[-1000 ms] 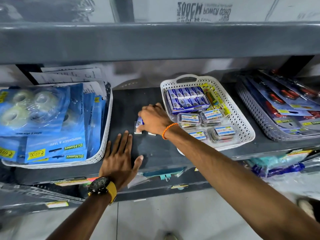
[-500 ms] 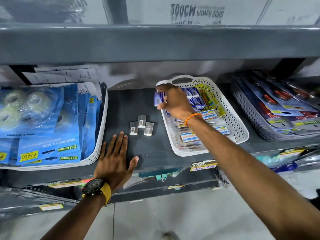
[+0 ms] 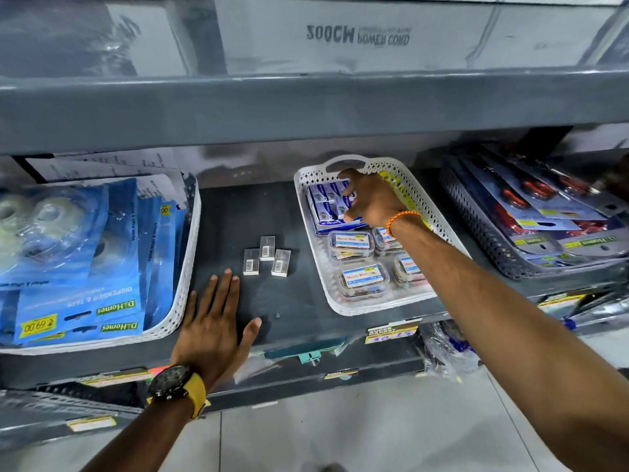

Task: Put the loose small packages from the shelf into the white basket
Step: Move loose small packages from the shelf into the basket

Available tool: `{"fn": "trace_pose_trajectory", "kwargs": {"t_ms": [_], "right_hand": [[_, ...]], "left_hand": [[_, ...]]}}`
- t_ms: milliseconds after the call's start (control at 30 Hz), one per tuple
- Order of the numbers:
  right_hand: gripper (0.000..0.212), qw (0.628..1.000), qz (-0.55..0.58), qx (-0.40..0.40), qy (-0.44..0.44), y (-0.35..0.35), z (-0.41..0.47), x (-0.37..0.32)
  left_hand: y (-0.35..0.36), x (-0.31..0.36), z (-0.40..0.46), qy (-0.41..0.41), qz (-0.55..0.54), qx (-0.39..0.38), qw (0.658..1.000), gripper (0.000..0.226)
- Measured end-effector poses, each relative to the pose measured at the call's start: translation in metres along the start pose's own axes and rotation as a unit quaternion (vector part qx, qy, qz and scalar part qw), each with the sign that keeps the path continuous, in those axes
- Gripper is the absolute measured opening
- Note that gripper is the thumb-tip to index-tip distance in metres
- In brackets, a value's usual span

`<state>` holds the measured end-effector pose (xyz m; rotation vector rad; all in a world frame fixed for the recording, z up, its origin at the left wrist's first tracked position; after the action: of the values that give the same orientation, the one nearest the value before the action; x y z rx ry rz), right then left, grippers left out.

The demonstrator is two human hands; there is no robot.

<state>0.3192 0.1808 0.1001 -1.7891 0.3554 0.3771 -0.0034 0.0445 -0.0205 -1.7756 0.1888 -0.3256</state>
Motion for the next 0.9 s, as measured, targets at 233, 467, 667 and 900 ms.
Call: {"fn": "trace_pose_trajectory", "kwargs": {"t_ms": [233, 467, 667, 900], "right_hand": [[0.091, 0.999, 0.035, -0.030, -0.005, 0.005, 0.002, -0.003], [0.048, 0.989, -0.073, 0.106, -0.069, 0.011, -0.020, -0.027], [0.065, 0.955, -0.222, 0.059, -0.187, 0.065, -0.036, -0.092], [0.081, 0.940, -0.316, 0.008, -0.127, 0.103, -0.038, -0.108]], "left_hand": [[0.003, -0.001, 0.002, -0.001, -0.005, 0.015, 1.000, 0.087], [0.006, -0.003, 0.002, 0.003, -0.003, 0.019, 1.000, 0.086], [0.004, -0.002, 0.002, -0.002, 0.000, 0.009, 1.000, 0.086], [0.001, -0.001, 0.002, -0.009, 0.006, -0.003, 1.000, 0.087]]}}
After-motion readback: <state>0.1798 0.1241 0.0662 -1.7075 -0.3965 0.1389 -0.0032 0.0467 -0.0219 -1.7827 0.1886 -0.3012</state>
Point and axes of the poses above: each hand's wrist, its own z-axis towards the middle knuckle, its own y-axis out of the palm, x = y × z, the point moved 3 cm from there along z, towards the middle knuckle, and after that the axes turned 12 degrees about -x, right-handed, at the moved point
